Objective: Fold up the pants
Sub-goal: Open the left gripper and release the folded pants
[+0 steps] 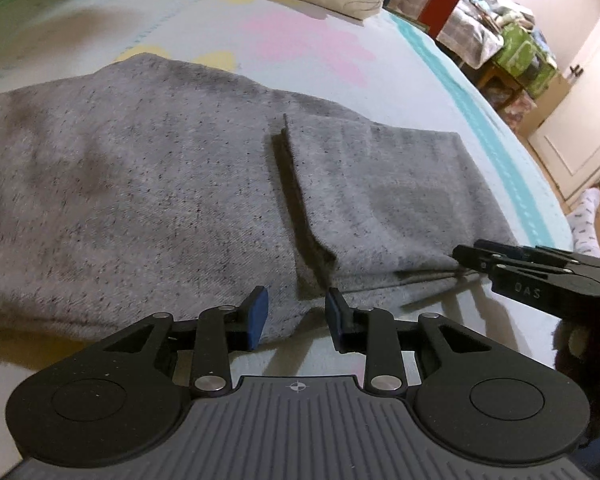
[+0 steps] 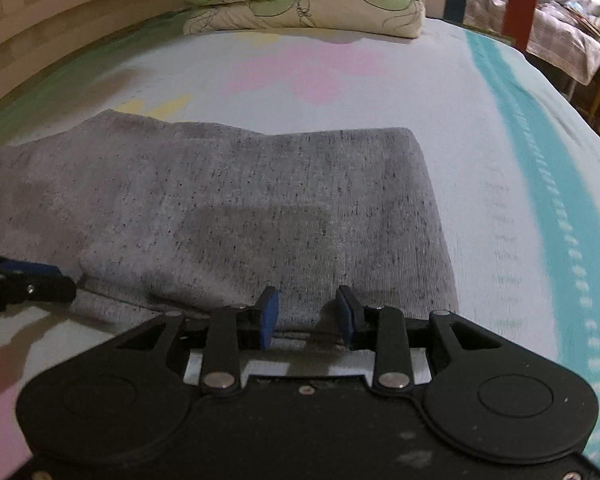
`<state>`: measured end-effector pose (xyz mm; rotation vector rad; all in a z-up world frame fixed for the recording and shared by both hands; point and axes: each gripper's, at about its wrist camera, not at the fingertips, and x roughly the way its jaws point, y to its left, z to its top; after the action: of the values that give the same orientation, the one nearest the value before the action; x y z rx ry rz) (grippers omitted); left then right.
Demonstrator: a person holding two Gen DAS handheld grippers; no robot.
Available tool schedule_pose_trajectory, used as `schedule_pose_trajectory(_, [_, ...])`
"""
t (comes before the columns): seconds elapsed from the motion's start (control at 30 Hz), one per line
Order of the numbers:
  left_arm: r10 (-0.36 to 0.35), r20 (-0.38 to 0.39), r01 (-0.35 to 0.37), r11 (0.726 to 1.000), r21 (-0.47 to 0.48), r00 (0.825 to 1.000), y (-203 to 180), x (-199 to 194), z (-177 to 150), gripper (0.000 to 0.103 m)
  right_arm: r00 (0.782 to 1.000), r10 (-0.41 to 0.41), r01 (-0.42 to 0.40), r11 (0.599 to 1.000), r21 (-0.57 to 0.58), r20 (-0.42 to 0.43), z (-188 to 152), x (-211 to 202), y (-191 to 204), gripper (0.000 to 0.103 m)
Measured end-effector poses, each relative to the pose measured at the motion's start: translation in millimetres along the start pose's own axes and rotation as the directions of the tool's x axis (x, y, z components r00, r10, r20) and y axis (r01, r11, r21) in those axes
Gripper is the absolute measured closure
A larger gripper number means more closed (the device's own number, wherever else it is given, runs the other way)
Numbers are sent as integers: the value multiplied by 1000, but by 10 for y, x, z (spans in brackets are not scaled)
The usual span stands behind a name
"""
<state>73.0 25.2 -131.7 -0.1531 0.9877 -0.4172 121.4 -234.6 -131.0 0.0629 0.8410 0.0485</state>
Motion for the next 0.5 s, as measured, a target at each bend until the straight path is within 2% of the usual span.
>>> schedule_pose_trajectory(0.1, [1, 16, -1, 1000, -2, 1000, -13, -79, 25, 71, 1000, -5, 5, 1000, 24, -9, 33, -54, 40, 67])
schedule_pose_trajectory(0.27, [31, 90, -27, 999, -45, 995, 172, -316, 30, 65, 998, 22, -23, 1000, 5, 53, 151, -276, 236, 66])
schedule_pose_trajectory(0.33, [58, 99, -50, 996, -77, 993, 321, -380, 47, 60, 997, 55, -54, 998, -15, 63, 203, -316, 362, 66])
schedule_pose_trajectory(0.4, [82, 107, -70, 991, -113, 991, 468, -450, 61, 59, 995, 86, -84, 996, -32, 58, 255, -288, 494, 66])
schedule_pose_trajectory(0.5, [96, 124, -75, 983, -166, 988, 693, -591, 76, 54, 990, 134, -132, 990, -59, 44, 314, -238, 748, 66])
